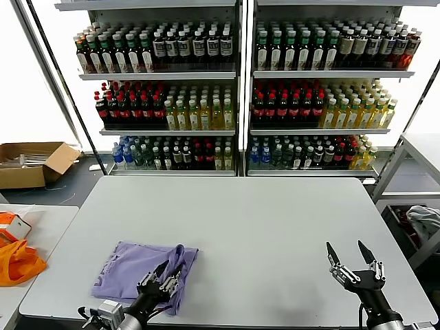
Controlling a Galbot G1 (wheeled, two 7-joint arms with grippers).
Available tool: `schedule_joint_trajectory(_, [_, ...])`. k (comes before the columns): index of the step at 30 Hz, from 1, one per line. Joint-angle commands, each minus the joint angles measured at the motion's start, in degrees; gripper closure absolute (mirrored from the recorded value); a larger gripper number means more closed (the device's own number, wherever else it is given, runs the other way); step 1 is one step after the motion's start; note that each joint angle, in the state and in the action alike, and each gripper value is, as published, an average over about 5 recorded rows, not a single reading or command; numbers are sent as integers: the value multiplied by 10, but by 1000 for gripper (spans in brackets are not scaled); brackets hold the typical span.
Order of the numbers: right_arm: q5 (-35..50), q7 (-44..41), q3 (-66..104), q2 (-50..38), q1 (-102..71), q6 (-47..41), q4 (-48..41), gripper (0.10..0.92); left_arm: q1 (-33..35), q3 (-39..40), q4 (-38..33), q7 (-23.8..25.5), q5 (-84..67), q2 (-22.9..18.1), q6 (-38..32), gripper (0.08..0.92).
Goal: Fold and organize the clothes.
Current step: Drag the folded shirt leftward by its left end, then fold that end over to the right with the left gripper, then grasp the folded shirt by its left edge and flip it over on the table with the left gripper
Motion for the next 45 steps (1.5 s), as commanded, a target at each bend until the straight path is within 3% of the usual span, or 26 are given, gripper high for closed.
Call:
schedule_joint_trajectory(1, [1, 0, 0, 0, 0, 0, 1, 203, 20, -42, -158, 0, -93, 5, -1, 435])
schedule_joint_trajectory(4, [1, -1, 0, -1, -2, 0, 4, 203, -4, -122, -132, -10, -145, 32, 6, 348])
schedule_joint_trajectory(9, [2, -1, 2, -2, -6, 2, 5, 203, -18, -220, 6, -13, -154, 80, 8, 214])
schedule_joint_trajectory(13, [3, -1, 2, -3, -9, 2, 6, 203, -17, -218, 96, -15, -146, 108, 14, 180])
schedule_joint_trajectory(20, [-3, -1, 1, -3, -9, -2, 10, 203, -49, -183, 175, -14, -136, 113, 34, 177])
schedule_joint_trajectory(32, [-5, -4, 1, -1, -11, -2, 6, 203, -77, -171, 214, -2, -152, 122, 42, 177])
schedule_joint_trajectory(45, [-5, -5, -1, -4, -9, -2, 4, 203, -83, -137, 210, 19, -166, 86, 53, 208])
